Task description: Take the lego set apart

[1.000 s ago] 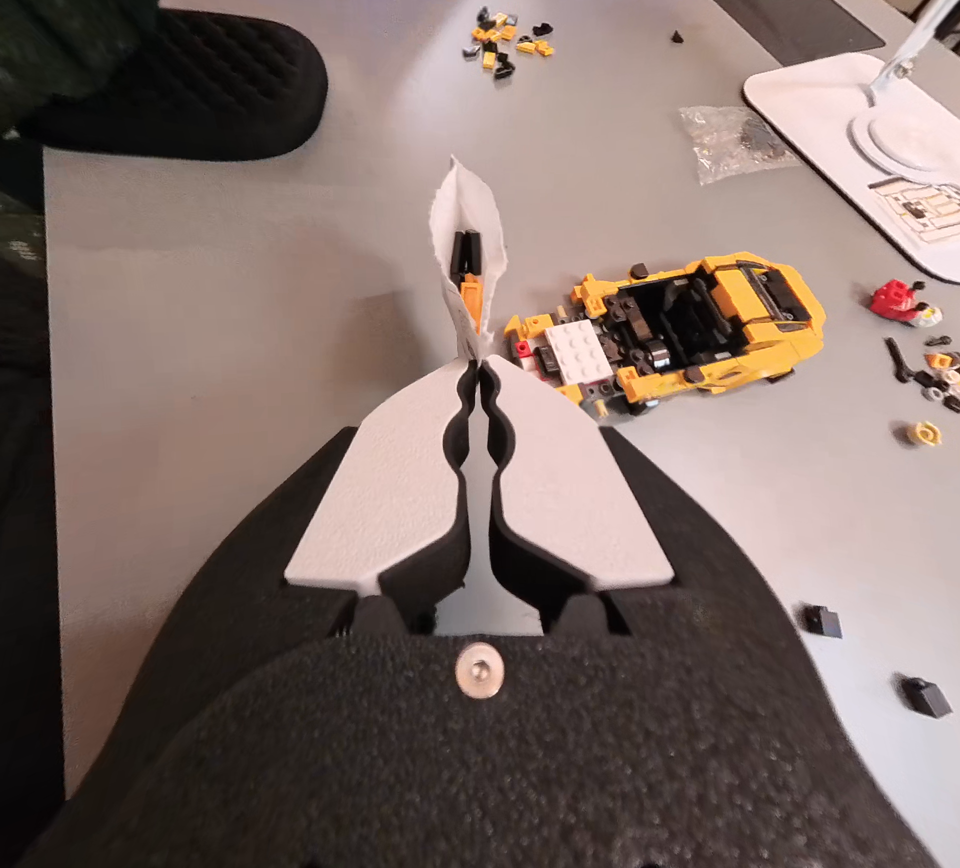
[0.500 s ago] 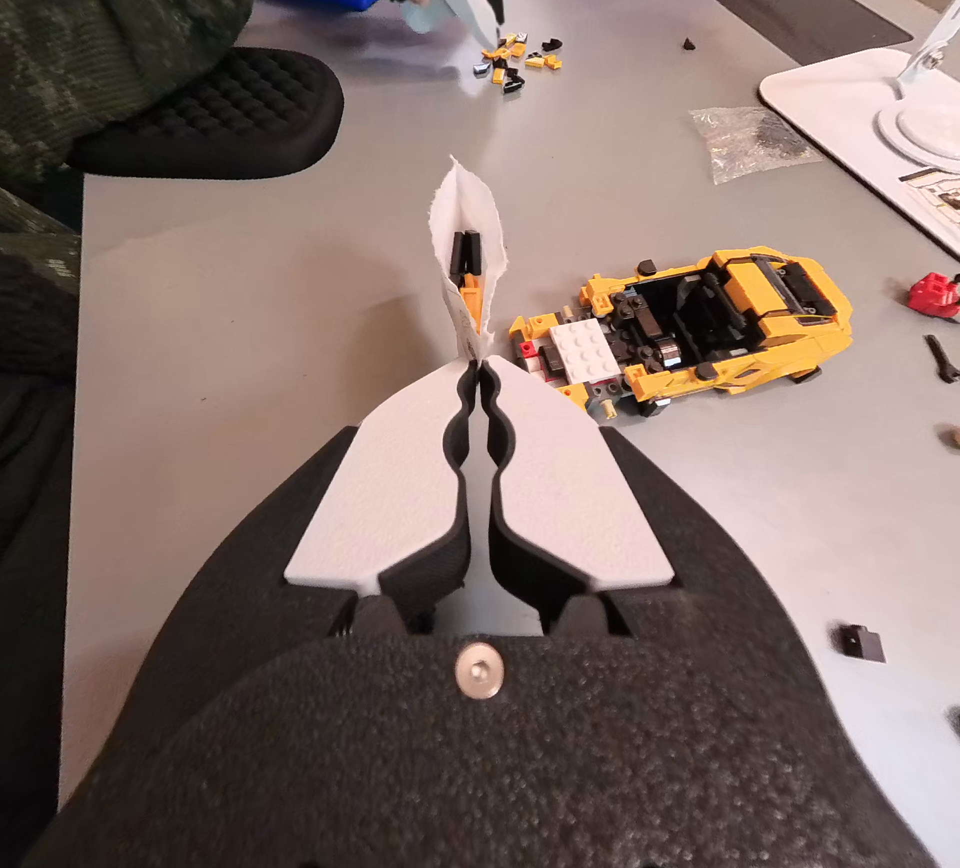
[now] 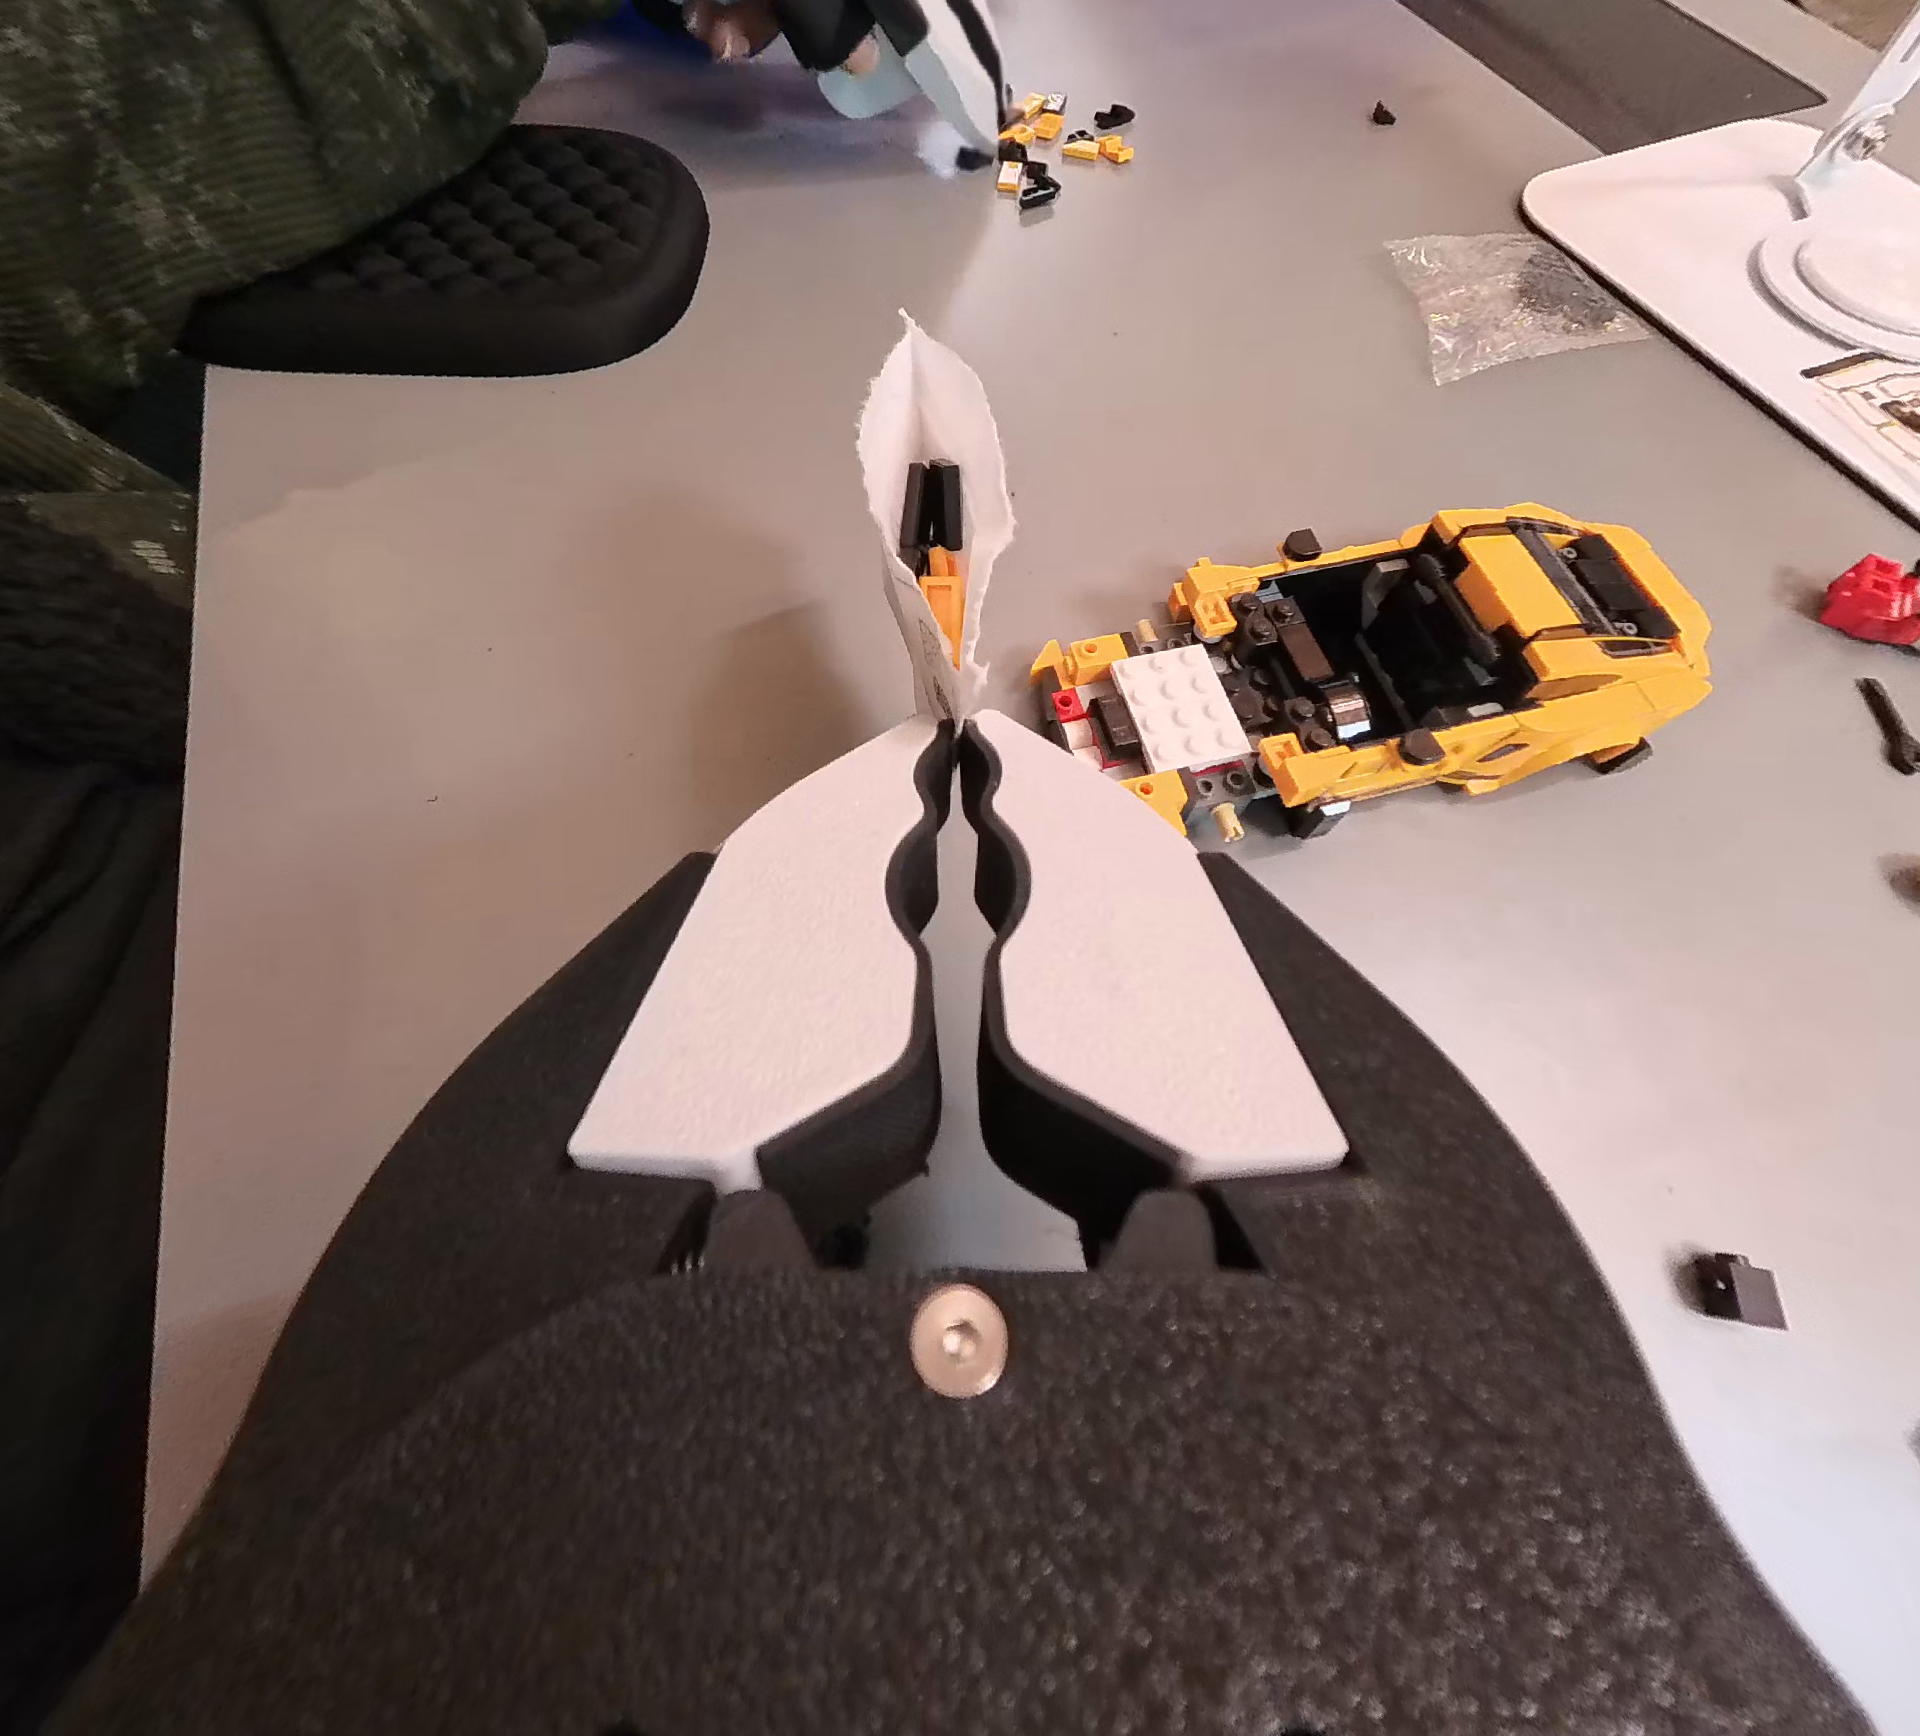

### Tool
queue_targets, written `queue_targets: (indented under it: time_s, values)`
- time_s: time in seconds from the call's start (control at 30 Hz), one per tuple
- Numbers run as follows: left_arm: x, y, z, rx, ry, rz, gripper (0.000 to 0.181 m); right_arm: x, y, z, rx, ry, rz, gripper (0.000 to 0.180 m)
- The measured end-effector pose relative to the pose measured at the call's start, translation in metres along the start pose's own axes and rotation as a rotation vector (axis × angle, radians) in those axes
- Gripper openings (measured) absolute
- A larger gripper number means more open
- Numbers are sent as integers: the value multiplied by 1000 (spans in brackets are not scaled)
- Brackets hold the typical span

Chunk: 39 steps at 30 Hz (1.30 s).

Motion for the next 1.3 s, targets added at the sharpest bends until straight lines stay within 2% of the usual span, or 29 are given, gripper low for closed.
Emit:
queue_targets:
  time_s: [0.67, 0.83, 1.03, 1.17, 1.3]
  values:
    - [6, 8, 4, 19, 18, -9, 9, -2, 0, 0, 1, -1, 13, 1]
    - [14, 21, 20, 132, 12, -31, 9, -3, 0, -3, -7, -4, 14, 1]
    - [82, 76, 57, 510, -259, -292, 9, -4, -1, -12, -47, -13, 30, 1]
    - [137, 99, 62, 602, -439, -471, 9, -7, -2, -17, -72, -21, 56, 1]
    - [175, 106, 59, 592, -552, -586, 9, -9, -1, -20, -74, -15, 59, 1]
Point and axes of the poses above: each gripper's, where its closed fingertips meet, z back along the fingers, y out of its top, x = y × z across the jaws, the point moved 9 cm from there along z, back along the fingers, and after that the axes turned 15 degrees about -z, right-handed, at the moved point
